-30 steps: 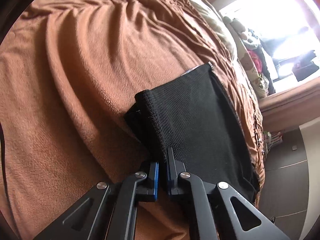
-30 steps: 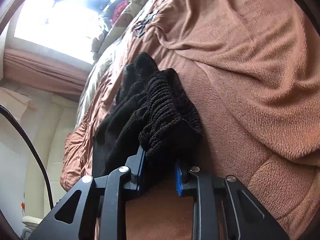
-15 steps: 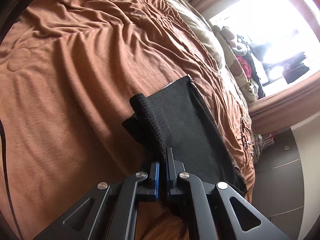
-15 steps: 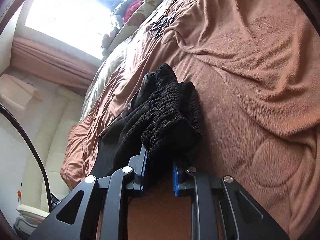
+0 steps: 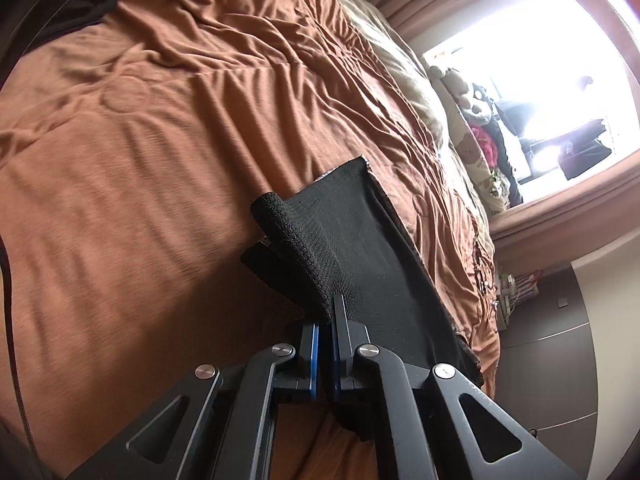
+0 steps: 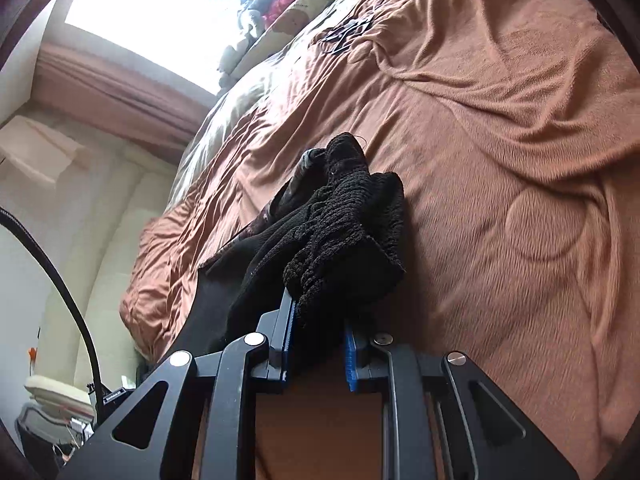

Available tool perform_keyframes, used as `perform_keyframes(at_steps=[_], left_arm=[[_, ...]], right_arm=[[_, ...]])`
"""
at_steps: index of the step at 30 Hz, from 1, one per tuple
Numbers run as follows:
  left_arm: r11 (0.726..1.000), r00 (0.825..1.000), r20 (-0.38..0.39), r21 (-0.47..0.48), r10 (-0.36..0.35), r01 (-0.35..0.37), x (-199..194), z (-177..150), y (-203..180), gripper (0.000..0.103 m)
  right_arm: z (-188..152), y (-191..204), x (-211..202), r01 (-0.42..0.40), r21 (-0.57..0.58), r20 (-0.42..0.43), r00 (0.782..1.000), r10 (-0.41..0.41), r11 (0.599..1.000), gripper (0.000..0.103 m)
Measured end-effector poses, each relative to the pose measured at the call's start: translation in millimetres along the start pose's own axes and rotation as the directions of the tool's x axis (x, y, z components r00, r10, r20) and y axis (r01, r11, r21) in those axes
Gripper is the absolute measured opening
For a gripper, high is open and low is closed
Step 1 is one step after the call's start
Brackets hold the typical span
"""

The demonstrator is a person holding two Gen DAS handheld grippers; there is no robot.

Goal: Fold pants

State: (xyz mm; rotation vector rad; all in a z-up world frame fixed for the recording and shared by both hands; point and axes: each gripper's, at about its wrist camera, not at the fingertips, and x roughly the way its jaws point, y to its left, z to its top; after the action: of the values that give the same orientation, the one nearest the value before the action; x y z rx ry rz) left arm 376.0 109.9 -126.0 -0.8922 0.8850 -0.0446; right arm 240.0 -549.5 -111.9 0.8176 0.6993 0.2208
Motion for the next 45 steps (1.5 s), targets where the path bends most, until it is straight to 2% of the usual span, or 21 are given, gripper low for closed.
perform_keyframes(at_steps=[24,29,35,38,40,41,43,45], left_arm=[[0.998,0.999,0.028,-0.052,-0.019,0.020,-102.4,-56.0,66.9,0.005],[0.998,1.000,0.003,-0.057,-0.012,0.012,-105.7,-66.7,77.2,0.005],[0.997,0.999,-0.035,-0.070,0.017,-0.019,-89.0,-70.2,94.0,0.005],[0.996,0.995,-0.084,-0.068,0.056,-0.062,-72.9,-71.9,103.5,0.005],[0.993,0.987,-0.124,-0.055,0.101,-0.109,-64.6,-72.3,107.8,0.006],[0.992,0.985,-0.135,-0.052,0.105,-0.113,-63.5,-71.9,110.2,0.008],[0.993,0.984,-0.144,-0.040,0.109,-0.115,-65.7,-69.1,112.4,0.017],[0.989,0.981,-0.131,-0.018,0.145,-0.149,-71.7,-62.1,113.4,0.034]], right_arm=[[-54.3,22.5,-37.1,0.000,-0.104,-0.052,0.999,-0.005,0.995,0.017],[-54.9,22.5,-42.8,0.008,-0.113,-0.052,0.999,-0.013,0.994,0.016],[-55.3,18.8,-35.0,0.032,-0.112,-0.060,0.997,-0.039,0.993,0.016],[-59.0,17.0,-27.3,0.073,-0.118,-0.080,0.993,-0.082,0.990,0.017],[-61.8,14.2,-21.4,0.109,-0.114,-0.115,0.986,-0.122,0.987,0.022],[-63.5,12.7,-20.3,0.117,-0.112,-0.130,0.983,-0.131,0.987,0.022],[-66.5,14.9,-23.4,0.126,-0.133,-0.143,0.979,-0.145,0.983,0.030],[-67.9,20.6,-30.0,0.144,-0.173,-0.139,0.976,-0.169,0.974,0.036]])
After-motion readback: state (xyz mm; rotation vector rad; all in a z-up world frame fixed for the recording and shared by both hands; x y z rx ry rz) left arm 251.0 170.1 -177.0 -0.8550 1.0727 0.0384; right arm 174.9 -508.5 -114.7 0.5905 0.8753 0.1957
